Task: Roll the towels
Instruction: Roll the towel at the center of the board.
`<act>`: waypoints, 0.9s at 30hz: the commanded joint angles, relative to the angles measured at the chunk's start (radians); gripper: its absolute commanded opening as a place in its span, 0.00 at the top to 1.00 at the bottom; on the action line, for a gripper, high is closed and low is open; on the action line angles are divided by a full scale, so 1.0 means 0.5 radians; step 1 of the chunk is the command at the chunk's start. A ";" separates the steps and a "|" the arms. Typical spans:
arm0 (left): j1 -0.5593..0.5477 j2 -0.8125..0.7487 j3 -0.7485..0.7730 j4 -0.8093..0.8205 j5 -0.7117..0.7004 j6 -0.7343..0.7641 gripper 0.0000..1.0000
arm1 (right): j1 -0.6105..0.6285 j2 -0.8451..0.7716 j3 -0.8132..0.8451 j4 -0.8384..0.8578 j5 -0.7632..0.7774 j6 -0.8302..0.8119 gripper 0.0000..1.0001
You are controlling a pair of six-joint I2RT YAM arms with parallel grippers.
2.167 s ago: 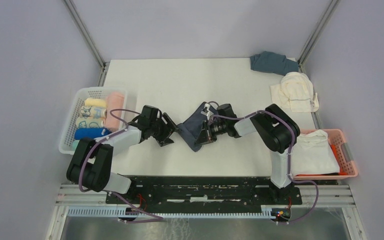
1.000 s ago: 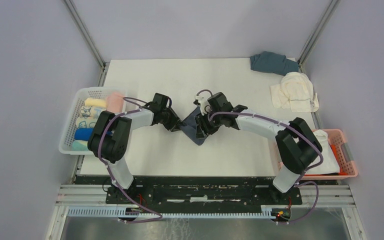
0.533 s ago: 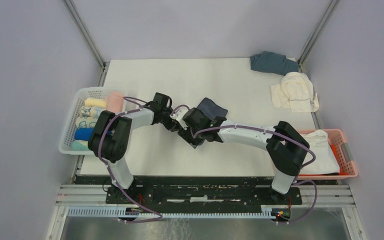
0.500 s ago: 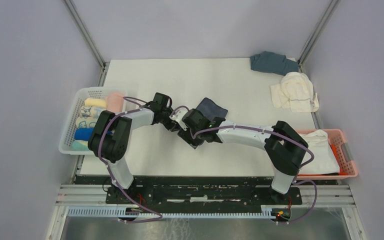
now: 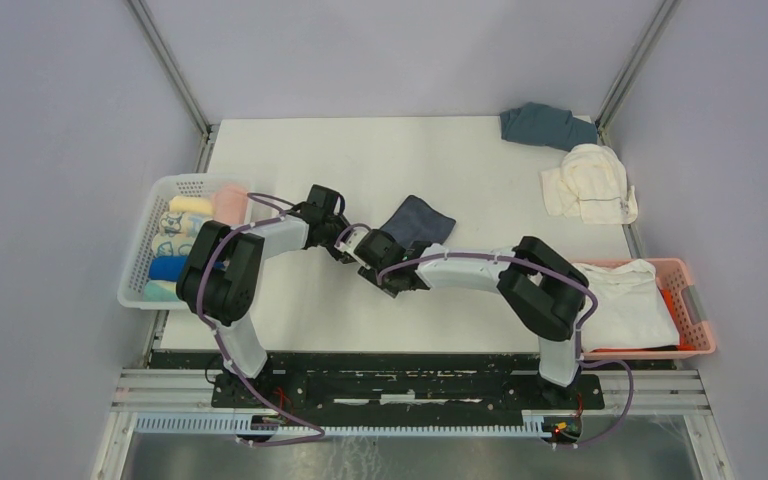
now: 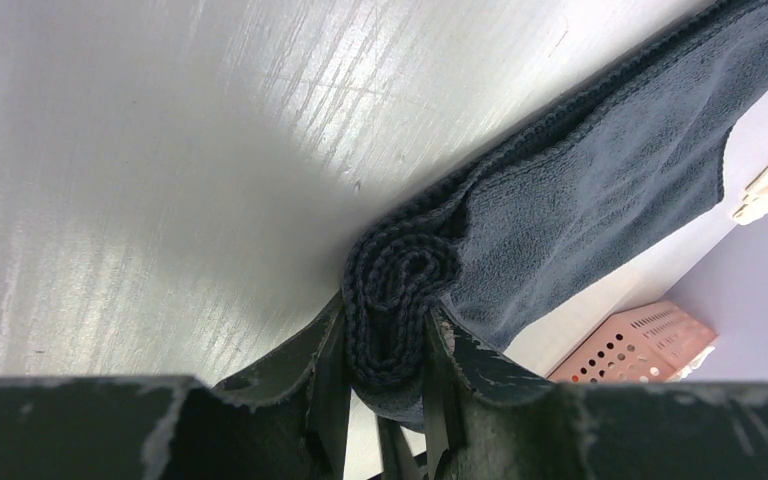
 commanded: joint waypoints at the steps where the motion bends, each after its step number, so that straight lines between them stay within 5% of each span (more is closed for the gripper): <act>1: -0.012 -0.023 -0.049 -0.100 -0.089 0.123 0.65 | 0.005 0.073 0.035 -0.064 0.006 0.002 0.56; 5: -0.008 -0.135 -0.119 -0.149 -0.138 0.158 0.63 | 0.005 0.067 0.095 -0.197 -0.198 -0.005 0.72; 12: 0.005 -0.463 -0.302 -0.293 -0.212 0.176 0.50 | -0.030 -0.106 0.124 -0.268 -1.025 0.051 0.90; 20: 0.016 -0.917 -0.359 -0.553 -0.460 0.212 0.28 | -0.332 -0.066 -0.002 0.093 -1.924 0.394 0.92; 27: 0.016 -1.065 -0.420 -0.550 -0.433 0.213 0.21 | -0.625 0.124 -0.173 0.558 -2.430 0.800 0.91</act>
